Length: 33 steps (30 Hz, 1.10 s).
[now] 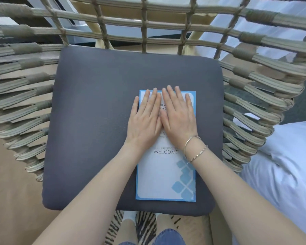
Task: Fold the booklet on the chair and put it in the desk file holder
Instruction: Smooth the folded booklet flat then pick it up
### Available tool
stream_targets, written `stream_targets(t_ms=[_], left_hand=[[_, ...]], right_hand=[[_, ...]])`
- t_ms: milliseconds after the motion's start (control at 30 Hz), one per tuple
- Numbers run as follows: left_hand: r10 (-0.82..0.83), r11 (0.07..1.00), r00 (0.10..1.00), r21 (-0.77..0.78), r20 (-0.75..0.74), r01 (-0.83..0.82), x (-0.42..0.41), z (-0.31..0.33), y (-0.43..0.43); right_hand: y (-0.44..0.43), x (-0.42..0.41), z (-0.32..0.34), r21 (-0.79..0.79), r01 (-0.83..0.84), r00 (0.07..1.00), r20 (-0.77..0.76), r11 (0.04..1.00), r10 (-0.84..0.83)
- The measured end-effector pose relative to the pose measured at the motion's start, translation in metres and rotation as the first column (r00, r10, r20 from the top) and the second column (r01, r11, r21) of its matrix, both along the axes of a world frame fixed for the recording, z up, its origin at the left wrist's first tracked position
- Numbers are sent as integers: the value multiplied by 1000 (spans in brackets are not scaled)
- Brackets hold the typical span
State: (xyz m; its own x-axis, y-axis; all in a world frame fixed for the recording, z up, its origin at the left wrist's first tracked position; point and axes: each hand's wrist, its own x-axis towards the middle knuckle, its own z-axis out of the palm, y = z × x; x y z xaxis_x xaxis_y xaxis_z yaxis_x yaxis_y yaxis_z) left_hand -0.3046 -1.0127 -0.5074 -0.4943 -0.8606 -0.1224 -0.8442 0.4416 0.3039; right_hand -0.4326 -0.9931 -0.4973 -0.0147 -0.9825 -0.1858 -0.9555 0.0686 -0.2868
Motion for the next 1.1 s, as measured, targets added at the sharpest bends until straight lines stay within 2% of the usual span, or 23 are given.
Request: stream_targets(t_ms=[133, 300, 567, 800, 933, 1100], left_hand=[[-51, 998, 999, -26, 1, 51, 16, -18, -3], [-71, 997, 997, -13, 14, 71, 35, -16, -10], [-78, 996, 997, -30, 19, 78, 37, -32, -6], [-79, 997, 997, -11, 23, 80, 35, 5, -8], [-71, 992, 996, -110, -57, 64, 38, 25, 21], [-129, 991, 991, -42, -32, 127, 45, 15, 93]], right_hand=[[3, -7, -17, -14, -26, 1000, -9, 1000, 26], [15, -30, -17, -34, 41, 999, -24, 999, -42], [19, -32, -28, -56, 43, 997, -59, 998, -46], [21, -38, 1, -4, 10, 1000, -28, 1000, -10], [51, -29, 22, -52, 55, 998, -29, 997, -57], [109, 23, 21, 6, 60, 998, 8, 998, -61]])
